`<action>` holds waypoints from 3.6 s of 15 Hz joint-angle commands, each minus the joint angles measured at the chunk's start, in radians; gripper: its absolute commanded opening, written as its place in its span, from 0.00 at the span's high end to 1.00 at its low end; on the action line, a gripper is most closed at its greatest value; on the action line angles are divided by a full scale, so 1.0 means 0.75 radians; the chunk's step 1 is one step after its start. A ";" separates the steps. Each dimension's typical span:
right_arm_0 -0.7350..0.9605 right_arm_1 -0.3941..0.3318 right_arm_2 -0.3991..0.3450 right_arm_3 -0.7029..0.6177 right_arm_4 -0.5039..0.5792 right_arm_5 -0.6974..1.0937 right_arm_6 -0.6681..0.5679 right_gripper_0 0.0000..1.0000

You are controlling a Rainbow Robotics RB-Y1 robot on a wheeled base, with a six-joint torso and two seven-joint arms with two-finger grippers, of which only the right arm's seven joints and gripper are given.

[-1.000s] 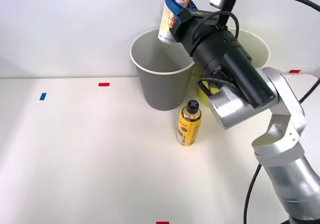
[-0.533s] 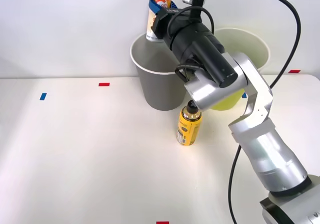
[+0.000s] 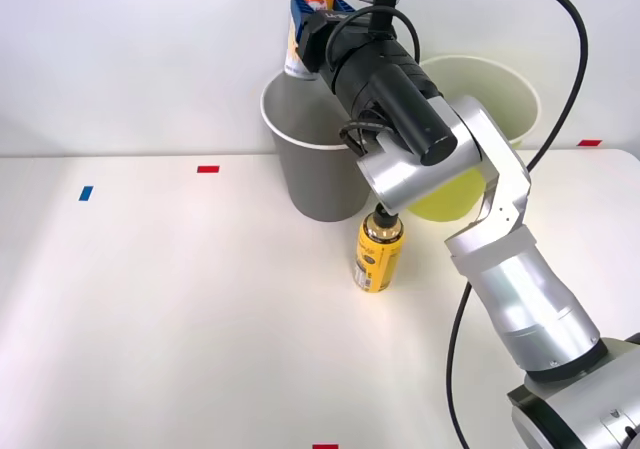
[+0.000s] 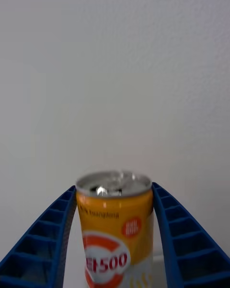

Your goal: Put cans in the gray bin, plastic bottles in the light green bin

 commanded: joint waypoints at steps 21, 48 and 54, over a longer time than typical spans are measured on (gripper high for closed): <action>0.849 -0.056 -0.159 -0.822 0.050 -0.384 -0.089 0.00; 2.004 -0.058 -0.365 -0.846 0.083 -0.728 0.093 0.00; 2.096 0.020 -0.271 -0.810 0.024 -0.785 0.528 0.00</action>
